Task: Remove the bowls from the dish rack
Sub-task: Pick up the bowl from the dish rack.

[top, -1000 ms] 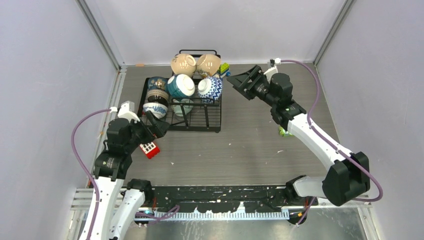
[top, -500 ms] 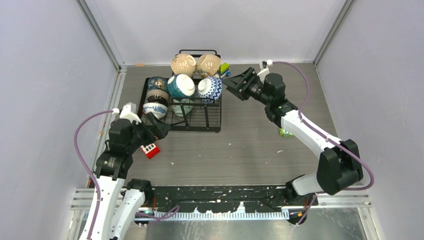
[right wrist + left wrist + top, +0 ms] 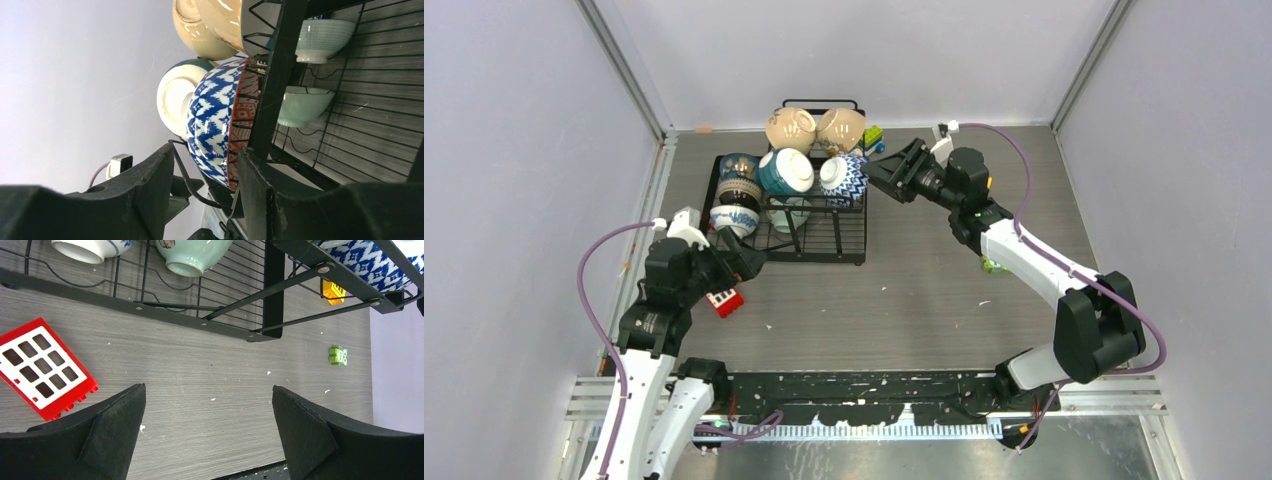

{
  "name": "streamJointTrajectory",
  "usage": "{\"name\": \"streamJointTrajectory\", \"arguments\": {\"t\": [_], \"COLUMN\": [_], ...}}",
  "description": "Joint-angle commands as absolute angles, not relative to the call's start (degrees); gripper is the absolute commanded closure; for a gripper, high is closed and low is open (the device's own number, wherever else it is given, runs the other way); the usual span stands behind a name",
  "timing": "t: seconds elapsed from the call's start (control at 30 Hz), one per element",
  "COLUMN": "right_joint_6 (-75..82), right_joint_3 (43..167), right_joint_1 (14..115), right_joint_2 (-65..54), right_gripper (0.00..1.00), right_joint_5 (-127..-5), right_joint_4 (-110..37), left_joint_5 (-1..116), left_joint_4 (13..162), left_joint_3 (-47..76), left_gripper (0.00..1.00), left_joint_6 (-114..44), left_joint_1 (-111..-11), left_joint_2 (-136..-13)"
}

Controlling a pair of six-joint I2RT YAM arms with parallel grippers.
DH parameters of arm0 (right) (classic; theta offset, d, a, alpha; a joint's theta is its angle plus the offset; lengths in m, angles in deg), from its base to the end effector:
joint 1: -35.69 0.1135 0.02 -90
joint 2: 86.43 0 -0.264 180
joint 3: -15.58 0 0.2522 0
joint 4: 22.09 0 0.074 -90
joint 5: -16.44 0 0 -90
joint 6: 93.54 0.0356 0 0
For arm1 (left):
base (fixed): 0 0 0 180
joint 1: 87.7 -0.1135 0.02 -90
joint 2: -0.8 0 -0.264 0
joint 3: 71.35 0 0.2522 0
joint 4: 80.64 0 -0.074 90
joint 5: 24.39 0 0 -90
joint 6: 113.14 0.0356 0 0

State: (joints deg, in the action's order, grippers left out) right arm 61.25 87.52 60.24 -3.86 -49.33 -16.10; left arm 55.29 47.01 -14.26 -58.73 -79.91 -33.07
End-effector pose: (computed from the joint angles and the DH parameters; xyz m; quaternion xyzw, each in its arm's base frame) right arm 0.3031 0.1545 0.3201 0.1137 0.7239 0.5757 0.3629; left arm 0.1258 -0.0236 0.3070 -0.1621 0.8445 -0.2585 0.4401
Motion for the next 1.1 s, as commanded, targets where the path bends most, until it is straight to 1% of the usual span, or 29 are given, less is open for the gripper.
{"name": "streamJointTrajectory", "arguments": {"t": [0.0, 0.37, 0.73, 1.07], "right_joint_6": [61.9, 63.9, 65.7, 66.1], "right_joint_3": [87.6, 86.7, 85.6, 85.9], "right_joint_1": [60.7, 61.2, 61.4, 61.9], "right_joint_2": [-3.0, -1.8, -1.0, 0.6], "right_gripper": [0.47, 0.54, 0.56, 0.58], "right_joint_5": [-47.2, -45.9, -43.3, -42.2], "right_joint_4": [-11.7, -7.7, -0.4, 0.7], "left_joint_5": [54.6, 55.0, 55.2, 55.3], "left_joint_4": [48.4, 48.5, 48.8, 48.7], "left_joint_3": [-14.5, -14.8, -15.2, -15.4], "left_gripper": [0.02, 0.02, 0.02, 0.02], "left_joint_6": [-58.8, -58.8, -59.0, -59.1], "left_joint_1": [-80.1, -80.1, -80.1, -80.1], "left_joint_2": [-32.8, -32.7, -32.5, -32.5]}}
